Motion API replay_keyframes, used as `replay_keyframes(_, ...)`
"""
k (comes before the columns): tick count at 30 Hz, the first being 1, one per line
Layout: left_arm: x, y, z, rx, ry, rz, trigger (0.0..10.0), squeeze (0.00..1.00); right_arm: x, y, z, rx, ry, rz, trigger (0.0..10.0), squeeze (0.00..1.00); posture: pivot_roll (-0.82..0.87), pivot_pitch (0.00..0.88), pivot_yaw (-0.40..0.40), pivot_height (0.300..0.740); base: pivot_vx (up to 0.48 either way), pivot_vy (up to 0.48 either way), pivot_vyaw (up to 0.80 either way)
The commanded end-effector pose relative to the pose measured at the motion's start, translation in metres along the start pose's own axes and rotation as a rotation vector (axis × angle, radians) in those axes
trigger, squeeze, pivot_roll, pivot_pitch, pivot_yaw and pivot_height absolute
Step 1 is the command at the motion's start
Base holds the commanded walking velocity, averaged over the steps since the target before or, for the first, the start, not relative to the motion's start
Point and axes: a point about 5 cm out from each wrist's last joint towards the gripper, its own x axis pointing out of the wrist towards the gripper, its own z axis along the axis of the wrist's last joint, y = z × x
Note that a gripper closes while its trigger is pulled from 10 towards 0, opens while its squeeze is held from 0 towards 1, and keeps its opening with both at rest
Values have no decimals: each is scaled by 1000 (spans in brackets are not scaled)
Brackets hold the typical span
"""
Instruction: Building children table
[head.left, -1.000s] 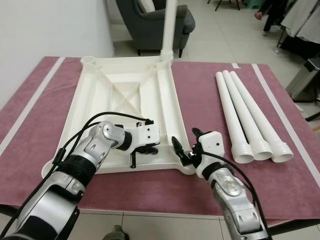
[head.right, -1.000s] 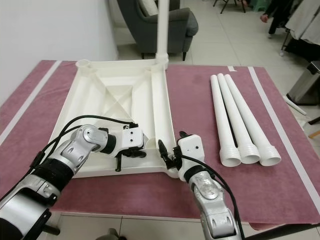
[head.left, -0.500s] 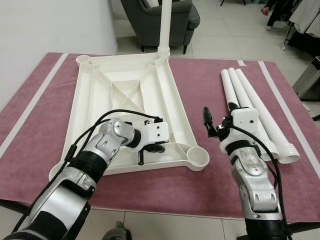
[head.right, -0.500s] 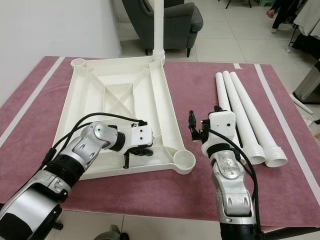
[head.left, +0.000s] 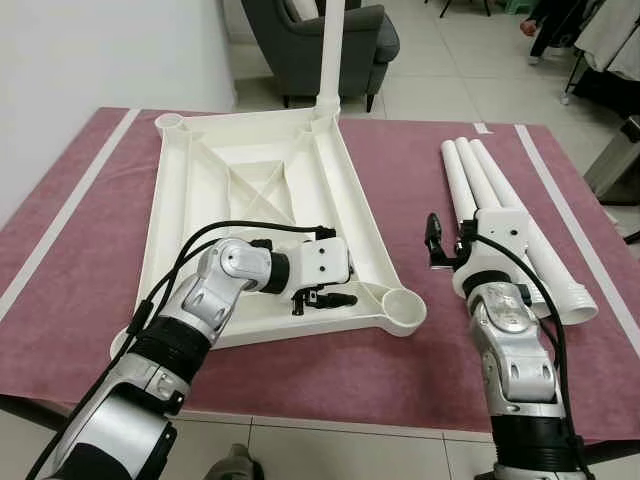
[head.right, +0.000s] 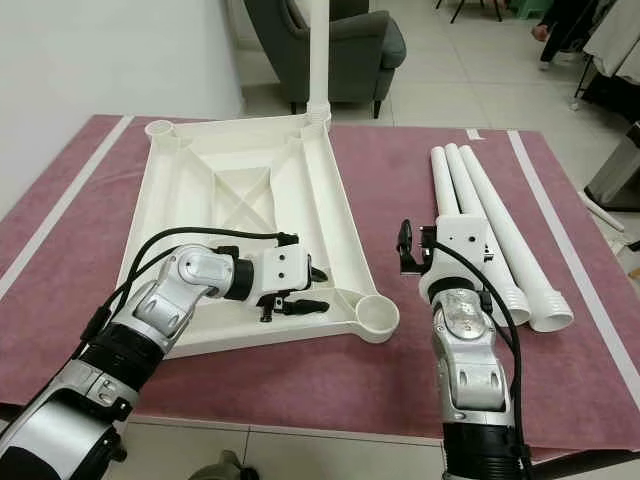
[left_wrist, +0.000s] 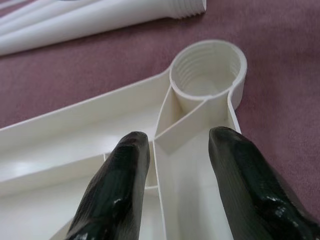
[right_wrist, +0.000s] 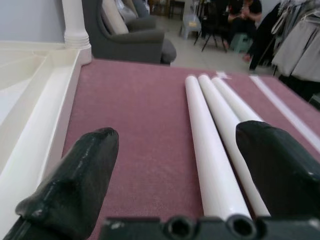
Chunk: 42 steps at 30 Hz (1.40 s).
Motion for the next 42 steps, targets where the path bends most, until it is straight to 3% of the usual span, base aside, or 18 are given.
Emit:
replay_keyframes(1, -19, 22, 20, 2, -95, 318, 10000, 0, 16, -20, -8, 32, 129, -42, 10000, 0, 84, 17, 39, 740, 0, 0, 0)
replay_keyframes(4, -30, 27, 31, 11, -135, 374, 10000, 0, 29, -32, -12, 55, 228, -48, 10000, 0, 85, 19, 36, 740, 0, 0, 0)
replay_keyframes(10, -32, 24, 35, 30, -146, 379, 10000, 0, 38, -38, -12, 39, 274, -30, 10000, 0, 87, 22, 32, 740, 0, 0, 0)
replay_keyframes(12, -34, 15, 41, 35, -167, 365, 10000, 0, 49, -42, -16, 72, 353, 22, 10000, 0, 85, 25, 23, 740, 0, 0, 0)
replay_keyframes(14, -34, 15, 41, 35, -167, 365, 10000, 0, 49, -42, -16, 72, 353, 22, 10000, 0, 85, 25, 23, 740, 0, 0, 0)
replay_keyframes(21, -35, -6, 56, 7, -222, 317, 10000, 0, 63, -34, -23, 94, 476, 130, 10000, 0, 94, 32, 4, 740, 0, 0, 0)
replay_keyframes(26, -35, -11, 64, 2, -253, 312, 10000, 0, 64, -34, -27, 110, 522, 150, 10000, 0, 95, 36, 3, 740, 0, 0, 0)
replay_keyframes(30, -27, -9, 85, -119, -389, 348, 10000, 0, 66, -39, -37, 90, 589, 153, 10000, 0, 93, 43, -3, 740, 0, 0, 0)
replay_keyframes(33, -24, -8, 92, -158, -428, 362, 10000, 0, 66, -43, -40, 72, 608, 136, 10000, 0, 91, 45, -4, 740, 0, 0, 0)
replay_keyframes(39, -23, -7, 95, -165, -427, 373, 10000, 0, 66, -47, -45, 62, 642, 115, 10000, 0, 84, 47, -1, 740, 0, 0, 0)
replay_keyframes(42, -23, -8, 92, -151, -392, 371, 10000, 0, 66, -45, -50, 104, 682, 135, 10000, 0, 82, 49, 1, 740, 0, 0, 0)
